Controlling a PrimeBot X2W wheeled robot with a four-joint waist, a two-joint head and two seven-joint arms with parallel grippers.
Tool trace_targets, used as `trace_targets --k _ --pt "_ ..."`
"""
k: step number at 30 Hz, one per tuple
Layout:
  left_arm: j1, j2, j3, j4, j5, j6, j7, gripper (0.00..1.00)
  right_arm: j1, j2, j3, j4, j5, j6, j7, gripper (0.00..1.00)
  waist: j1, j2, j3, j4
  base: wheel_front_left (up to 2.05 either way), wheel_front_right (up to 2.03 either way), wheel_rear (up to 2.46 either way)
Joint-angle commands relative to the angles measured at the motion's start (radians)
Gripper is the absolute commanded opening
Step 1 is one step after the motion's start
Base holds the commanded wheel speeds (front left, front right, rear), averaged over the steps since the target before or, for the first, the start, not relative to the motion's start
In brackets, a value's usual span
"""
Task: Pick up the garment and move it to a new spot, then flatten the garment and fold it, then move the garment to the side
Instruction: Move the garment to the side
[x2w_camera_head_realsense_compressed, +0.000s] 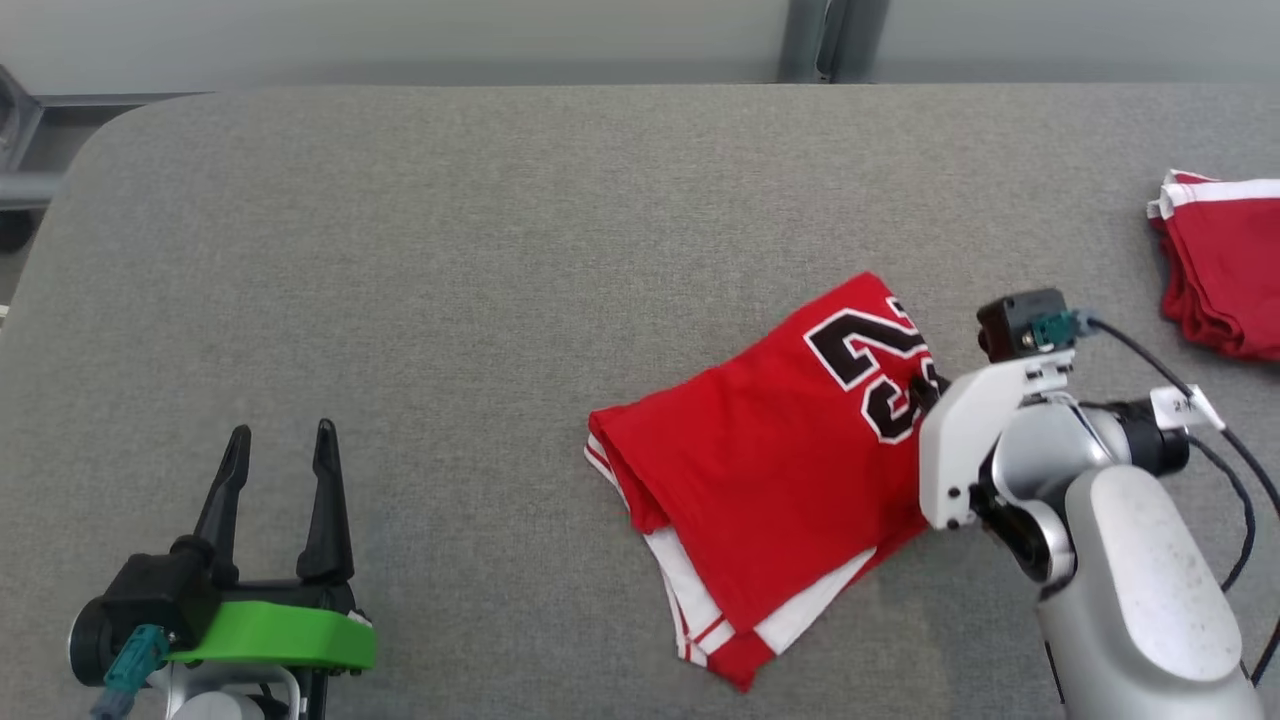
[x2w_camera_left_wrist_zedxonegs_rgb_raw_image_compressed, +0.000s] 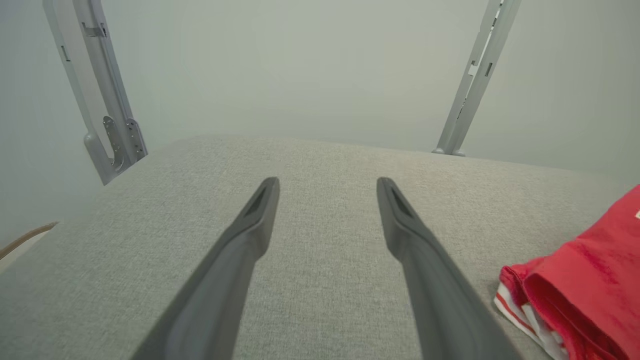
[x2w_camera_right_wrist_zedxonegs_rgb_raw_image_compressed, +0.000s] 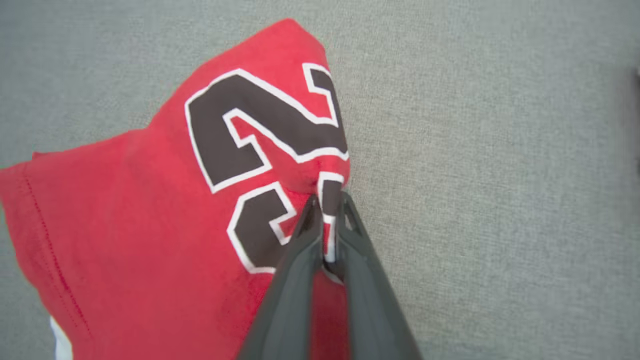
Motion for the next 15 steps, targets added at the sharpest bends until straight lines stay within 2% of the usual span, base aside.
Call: trace_targets --k 1,3,10,15 --pt "-0.020 0.005 0.003 -0.004 0.007 -0.002 0.000 1.00 -0.026 -0.008 0.002 0.003 -0.001 -0.002 0.004 0.00 0.0000 0.0000 0.022 -0.032 0.00 0.00 0.00" --pt "-0.031 0.007 -0.001 -0.009 0.007 -0.002 0.000 1.00 -0.095 -0.017 0.010 0.022 0.028 -0.002 0.017 0.00 0.0000 0.0000 0.038 -0.058 0.00 0.00 0.00" --pt "-0.084 0.017 -0.025 -0.023 0.014 -0.002 0.000 1.00 -0.332 -0.112 0.080 0.126 0.034 -0.002 0.045 0.00 0.0000 0.0000 0.111 -0.155 0.00 0.00 0.00" --pt "-0.130 0.027 -0.045 -0.043 0.023 -0.002 0.000 1.00 -0.460 -0.169 0.093 0.184 0.025 -0.002 0.031 0.00 0.0000 0.0000 0.175 -0.216 0.00 0.00 0.00"
